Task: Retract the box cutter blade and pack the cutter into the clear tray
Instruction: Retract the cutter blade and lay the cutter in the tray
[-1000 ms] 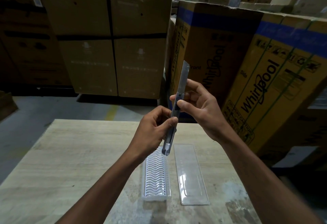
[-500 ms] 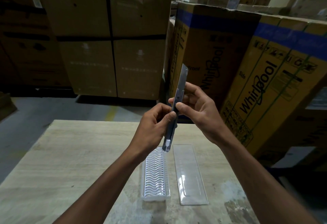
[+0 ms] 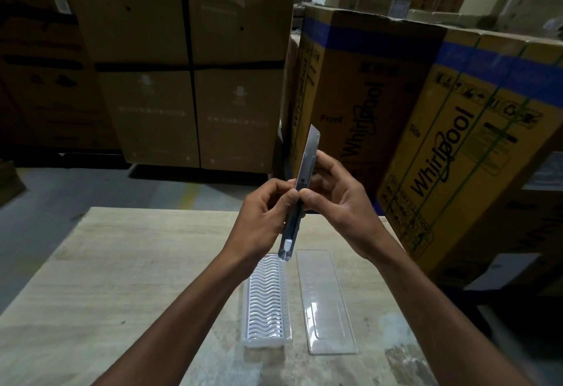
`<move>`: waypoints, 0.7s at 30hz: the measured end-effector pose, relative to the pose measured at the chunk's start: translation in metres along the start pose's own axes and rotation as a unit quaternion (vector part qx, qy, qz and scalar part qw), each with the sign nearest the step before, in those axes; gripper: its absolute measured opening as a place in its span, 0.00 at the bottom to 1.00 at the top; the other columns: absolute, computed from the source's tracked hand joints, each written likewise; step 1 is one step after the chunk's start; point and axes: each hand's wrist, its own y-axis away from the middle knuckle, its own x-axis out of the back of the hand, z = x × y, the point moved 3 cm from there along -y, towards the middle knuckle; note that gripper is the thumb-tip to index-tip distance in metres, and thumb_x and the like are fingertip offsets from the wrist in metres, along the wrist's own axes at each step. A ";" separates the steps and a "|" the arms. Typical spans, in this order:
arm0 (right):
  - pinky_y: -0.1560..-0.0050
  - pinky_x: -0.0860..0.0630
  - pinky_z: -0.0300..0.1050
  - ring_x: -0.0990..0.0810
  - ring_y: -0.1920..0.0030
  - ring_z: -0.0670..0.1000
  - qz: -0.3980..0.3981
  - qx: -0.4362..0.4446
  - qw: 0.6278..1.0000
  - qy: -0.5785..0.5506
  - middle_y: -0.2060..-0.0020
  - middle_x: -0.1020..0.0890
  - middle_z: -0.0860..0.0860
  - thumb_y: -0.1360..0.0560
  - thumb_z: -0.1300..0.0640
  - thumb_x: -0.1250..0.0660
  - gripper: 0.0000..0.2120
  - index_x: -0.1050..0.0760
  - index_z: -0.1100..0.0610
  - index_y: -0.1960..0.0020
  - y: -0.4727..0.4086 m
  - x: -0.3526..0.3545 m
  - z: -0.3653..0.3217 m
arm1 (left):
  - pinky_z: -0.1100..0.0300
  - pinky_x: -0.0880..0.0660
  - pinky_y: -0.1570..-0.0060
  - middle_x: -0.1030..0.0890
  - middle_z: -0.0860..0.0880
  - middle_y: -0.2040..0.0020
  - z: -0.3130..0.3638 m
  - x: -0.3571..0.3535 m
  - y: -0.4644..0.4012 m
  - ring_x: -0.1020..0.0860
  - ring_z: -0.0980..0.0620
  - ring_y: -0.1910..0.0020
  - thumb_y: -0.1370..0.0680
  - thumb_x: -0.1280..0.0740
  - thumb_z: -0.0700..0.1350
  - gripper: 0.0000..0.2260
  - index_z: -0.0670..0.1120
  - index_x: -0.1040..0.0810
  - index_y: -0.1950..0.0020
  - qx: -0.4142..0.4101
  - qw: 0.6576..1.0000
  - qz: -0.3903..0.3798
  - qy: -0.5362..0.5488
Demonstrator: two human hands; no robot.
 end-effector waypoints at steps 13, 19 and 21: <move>0.36 0.19 0.53 0.18 0.37 0.48 -0.008 -0.021 1.000 0.009 0.38 0.17 0.49 0.23 0.61 0.27 0.37 0.41 0.49 0.20 0.002 -0.008 0.009 | 0.56 0.21 0.56 0.17 0.55 0.60 -0.005 0.005 -0.004 0.17 0.58 0.59 0.17 0.39 0.49 0.11 0.44 0.20 0.46 0.019 1.000 0.016 0.009; 0.34 0.21 0.61 0.18 0.35 0.51 -0.013 -0.031 0.999 0.031 0.36 0.18 0.49 0.24 0.57 0.25 0.38 0.40 0.44 0.21 0.005 -0.012 0.017 | 0.60 0.20 0.58 0.15 0.50 0.52 -0.007 0.008 -0.007 0.15 0.53 0.52 0.18 0.36 0.47 0.09 0.47 0.20 0.42 0.017 1.000 0.023 -0.003; 0.35 0.22 0.62 0.18 0.35 0.52 -0.016 -0.034 0.999 0.031 0.36 0.18 0.49 0.24 0.56 0.25 0.38 0.40 0.44 0.21 0.006 -0.013 0.019 | 0.61 0.19 0.58 0.14 0.50 0.52 -0.007 0.008 -0.008 0.15 0.54 0.52 0.18 0.37 0.46 0.09 0.47 0.20 0.42 0.019 1.000 0.024 -0.001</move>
